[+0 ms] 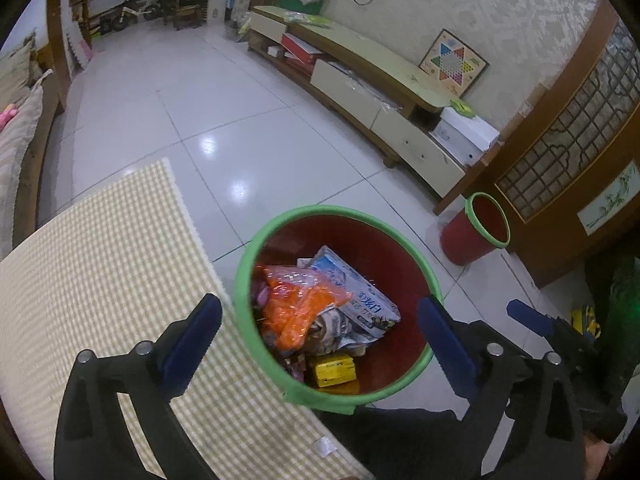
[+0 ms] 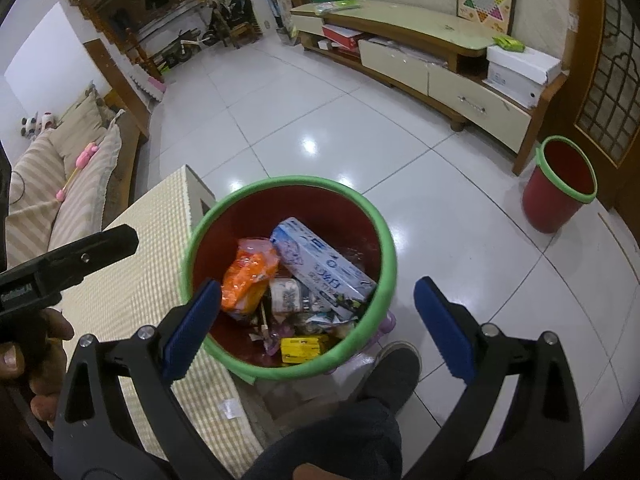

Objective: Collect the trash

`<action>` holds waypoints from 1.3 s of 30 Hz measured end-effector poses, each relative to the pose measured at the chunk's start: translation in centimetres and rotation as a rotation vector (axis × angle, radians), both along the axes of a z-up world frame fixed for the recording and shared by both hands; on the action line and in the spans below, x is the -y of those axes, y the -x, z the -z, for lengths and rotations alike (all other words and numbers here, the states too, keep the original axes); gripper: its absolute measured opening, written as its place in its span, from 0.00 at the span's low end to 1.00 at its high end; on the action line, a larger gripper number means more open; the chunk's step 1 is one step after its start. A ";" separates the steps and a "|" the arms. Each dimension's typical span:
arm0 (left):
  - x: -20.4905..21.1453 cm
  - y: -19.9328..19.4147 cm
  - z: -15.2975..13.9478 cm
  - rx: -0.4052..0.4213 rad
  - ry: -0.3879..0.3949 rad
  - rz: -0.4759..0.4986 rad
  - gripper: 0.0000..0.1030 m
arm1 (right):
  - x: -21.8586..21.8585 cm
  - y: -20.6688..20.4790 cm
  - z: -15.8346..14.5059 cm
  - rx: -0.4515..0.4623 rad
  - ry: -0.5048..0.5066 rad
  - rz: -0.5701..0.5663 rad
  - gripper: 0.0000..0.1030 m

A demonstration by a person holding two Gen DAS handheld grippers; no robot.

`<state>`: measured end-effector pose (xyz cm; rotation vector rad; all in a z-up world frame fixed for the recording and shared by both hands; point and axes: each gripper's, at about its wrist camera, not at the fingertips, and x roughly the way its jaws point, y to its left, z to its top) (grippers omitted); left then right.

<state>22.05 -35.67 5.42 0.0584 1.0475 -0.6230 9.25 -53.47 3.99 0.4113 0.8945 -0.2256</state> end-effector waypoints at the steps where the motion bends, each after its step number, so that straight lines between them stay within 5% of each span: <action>1: -0.7 0.2 -0.3 0.003 0.003 -0.011 0.92 | -0.1 -0.1 -0.2 0.003 0.003 -0.005 0.92; 15: -11.4 3.6 -4.4 0.143 -0.028 -0.173 0.92 | -8.8 -1.2 -4.7 0.090 0.082 -0.138 0.95; 30: -27.2 9.9 -5.7 0.251 -0.069 -0.467 0.92 | -23.0 -1.2 -8.3 0.177 0.143 -0.329 0.95; 39: -32.1 13.5 -5.6 0.303 -0.089 -0.547 0.92 | -29.3 0.6 -9.9 0.264 0.206 -0.402 0.95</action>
